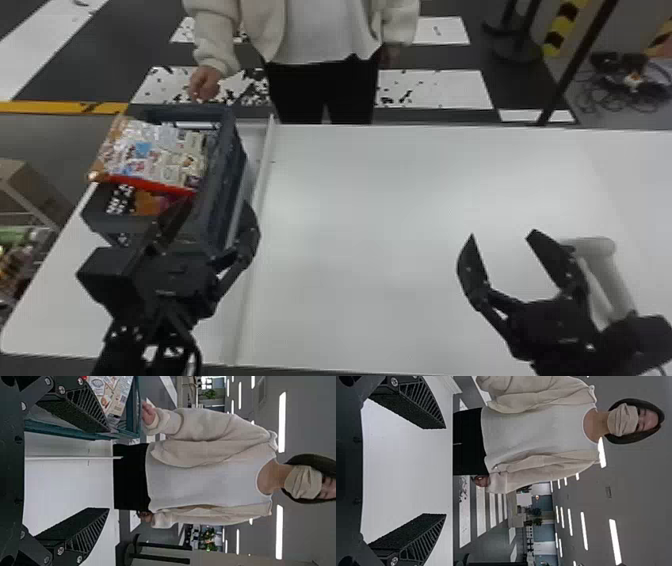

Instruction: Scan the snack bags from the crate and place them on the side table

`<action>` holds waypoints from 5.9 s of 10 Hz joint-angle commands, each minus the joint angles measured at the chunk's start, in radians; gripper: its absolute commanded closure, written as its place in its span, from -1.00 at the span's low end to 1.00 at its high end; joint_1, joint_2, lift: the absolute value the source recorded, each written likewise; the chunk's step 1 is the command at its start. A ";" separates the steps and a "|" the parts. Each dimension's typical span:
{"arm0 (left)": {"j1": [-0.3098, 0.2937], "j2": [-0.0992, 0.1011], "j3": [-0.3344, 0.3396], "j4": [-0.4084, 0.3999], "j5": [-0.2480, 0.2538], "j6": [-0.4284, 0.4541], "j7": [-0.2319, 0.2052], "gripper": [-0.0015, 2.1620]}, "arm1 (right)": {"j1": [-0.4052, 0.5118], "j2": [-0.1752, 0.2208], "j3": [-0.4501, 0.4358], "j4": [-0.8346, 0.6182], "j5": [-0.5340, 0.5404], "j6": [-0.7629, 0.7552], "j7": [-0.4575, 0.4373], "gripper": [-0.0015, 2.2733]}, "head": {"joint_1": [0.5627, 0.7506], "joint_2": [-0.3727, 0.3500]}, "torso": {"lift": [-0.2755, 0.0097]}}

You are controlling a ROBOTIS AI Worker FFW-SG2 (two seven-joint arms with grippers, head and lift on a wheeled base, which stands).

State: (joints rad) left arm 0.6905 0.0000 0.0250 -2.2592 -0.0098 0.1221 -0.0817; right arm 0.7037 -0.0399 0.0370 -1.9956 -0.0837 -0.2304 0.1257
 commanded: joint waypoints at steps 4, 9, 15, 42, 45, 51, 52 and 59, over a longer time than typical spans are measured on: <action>-0.108 -0.003 0.181 -0.112 0.142 0.380 -0.041 -0.83 | -0.004 -0.001 0.000 0.017 -0.002 0.003 0.000 -0.93 | 0.41 0.31 | 0.27; -0.266 -0.003 0.360 -0.211 0.314 0.813 0.007 -0.83 | -0.012 0.000 0.004 0.024 -0.001 0.018 0.002 -0.93 | 0.41 0.57 | 0.27; -0.531 -0.003 0.536 -0.074 0.422 1.071 0.099 -0.83 | -0.015 0.000 0.011 0.024 0.004 0.049 0.002 -0.93 | 0.41 0.83 | 0.27; -0.714 -0.003 0.650 -0.062 0.495 1.187 0.097 0.98 | -0.027 -0.006 0.015 0.004 0.013 0.150 0.002 -0.92 | 0.41 0.94 | 0.27; -0.689 -0.003 0.785 -0.247 0.732 1.365 0.073 0.98 | -0.026 -0.005 0.015 0.004 0.013 0.147 0.002 -0.92 | 0.41 0.92 | 0.27; -0.606 -0.003 0.648 -0.158 0.915 1.411 -0.102 0.98 | -0.016 -0.001 0.012 0.003 0.010 0.119 -0.018 -0.92 | 0.41 0.51 | 0.27; -0.597 -0.003 0.572 -0.117 0.883 1.408 -0.130 0.98 | -0.013 -0.001 0.011 0.001 0.007 0.104 -0.029 -0.92 | 0.41 0.38 | 0.27; -0.729 -0.003 0.151 0.328 0.557 1.276 -0.371 0.98 | 0.002 -0.003 -0.003 0.000 -0.011 -0.016 -0.069 -0.92 | 0.41 -0.28 | 0.27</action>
State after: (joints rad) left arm -0.0159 0.0000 0.2097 -1.9801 0.5660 1.4101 -0.4494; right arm 0.7055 -0.0430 0.0355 -1.9936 -0.0934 -0.2460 0.0570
